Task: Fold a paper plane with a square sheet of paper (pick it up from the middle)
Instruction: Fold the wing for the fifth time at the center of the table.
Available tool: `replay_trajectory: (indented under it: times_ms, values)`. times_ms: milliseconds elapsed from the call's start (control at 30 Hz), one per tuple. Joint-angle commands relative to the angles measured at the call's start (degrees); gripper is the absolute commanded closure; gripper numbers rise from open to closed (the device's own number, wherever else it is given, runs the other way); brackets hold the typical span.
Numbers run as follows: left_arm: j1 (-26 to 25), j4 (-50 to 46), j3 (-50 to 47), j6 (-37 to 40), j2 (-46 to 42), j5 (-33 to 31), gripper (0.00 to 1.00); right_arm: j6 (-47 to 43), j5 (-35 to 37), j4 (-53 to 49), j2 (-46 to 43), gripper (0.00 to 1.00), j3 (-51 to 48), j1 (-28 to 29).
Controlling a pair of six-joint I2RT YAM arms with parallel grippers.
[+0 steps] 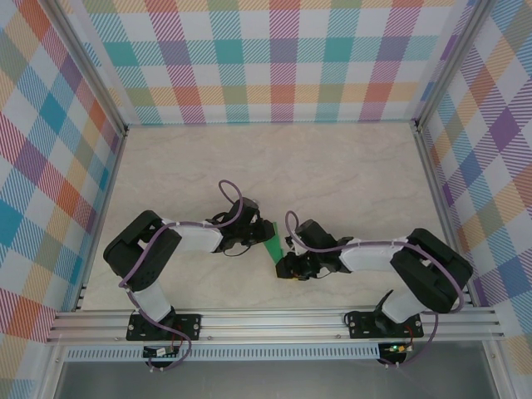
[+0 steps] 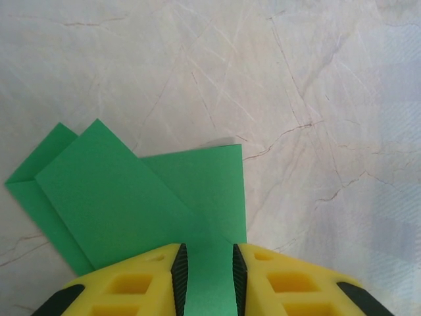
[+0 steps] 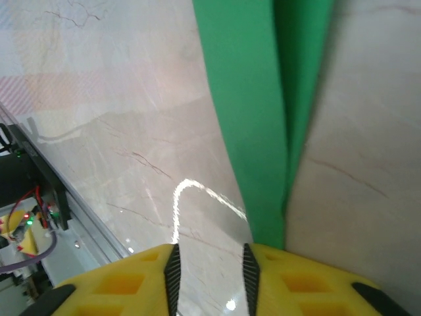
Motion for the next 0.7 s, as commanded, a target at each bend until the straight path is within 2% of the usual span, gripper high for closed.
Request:
replay_trajectory:
  times_ms: [0,200,500,667]
  values:
    - [-0.33,-5.62,0.10,1.04,-1.38,-0.39,0.71,-0.67,5.33,-4.86,-5.86,0.61,-1.24,0.18]
    - [-1.55,-12.36,2.92,3.23,-6.57,-3.27,0.66,0.61,14.47,-10.84,-14.73,0.50,-3.43,0.17]
    - [-4.29,-22.43,5.84,3.64,-12.05,-11.03,0.52,2.00,17.22,-13.52,-20.45,0.43,-6.37,0.18]
    - [-6.02,-25.66,6.53,2.54,-13.61,-14.62,0.49,2.53,18.39,-15.10,-24.24,0.41,-7.77,0.18]
